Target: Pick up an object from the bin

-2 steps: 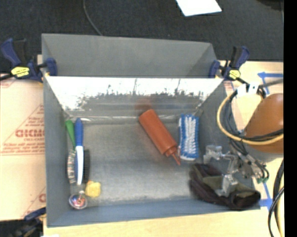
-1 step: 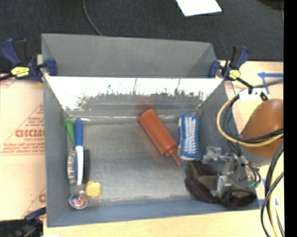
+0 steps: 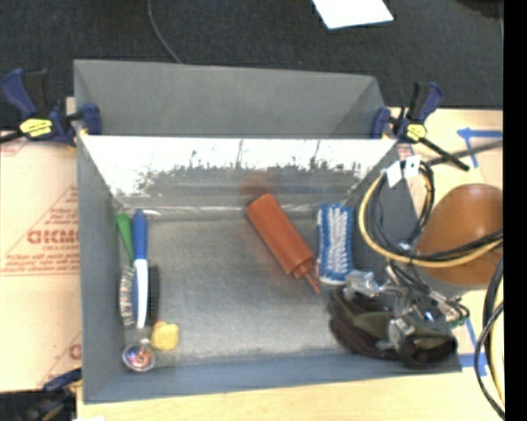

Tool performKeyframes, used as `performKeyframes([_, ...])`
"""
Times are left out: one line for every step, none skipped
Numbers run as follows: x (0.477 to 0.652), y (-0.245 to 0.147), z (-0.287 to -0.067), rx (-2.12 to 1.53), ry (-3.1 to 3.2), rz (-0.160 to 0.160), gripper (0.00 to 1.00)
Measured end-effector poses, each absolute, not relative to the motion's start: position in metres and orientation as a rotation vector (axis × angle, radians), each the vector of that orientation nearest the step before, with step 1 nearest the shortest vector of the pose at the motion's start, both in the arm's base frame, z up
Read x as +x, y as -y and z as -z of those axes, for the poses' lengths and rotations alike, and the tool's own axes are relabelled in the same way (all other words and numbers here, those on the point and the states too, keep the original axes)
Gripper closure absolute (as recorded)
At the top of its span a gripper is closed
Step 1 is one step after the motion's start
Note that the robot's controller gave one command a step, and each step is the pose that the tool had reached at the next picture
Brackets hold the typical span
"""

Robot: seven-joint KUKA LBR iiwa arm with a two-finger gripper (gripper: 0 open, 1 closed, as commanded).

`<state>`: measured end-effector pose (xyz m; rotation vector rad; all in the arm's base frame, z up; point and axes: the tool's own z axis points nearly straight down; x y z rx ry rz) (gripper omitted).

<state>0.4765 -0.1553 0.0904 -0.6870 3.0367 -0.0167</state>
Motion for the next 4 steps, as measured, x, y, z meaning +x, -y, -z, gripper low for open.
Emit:
performKeyframes([0.474, 0.124, -0.075, -0.246, -3.101, 0.022, 1.0])
performKeyframes([0.474, 0.124, -0.075, -0.248, -3.101, 0.022, 1.0])
performKeyframes([0.472, 0.123, -0.106, -0.249, -3.107, 0.017, 1.0])
performKeyframes([0.472, 0.123, -0.158, -0.248, -3.108, 0.017, 1.0])
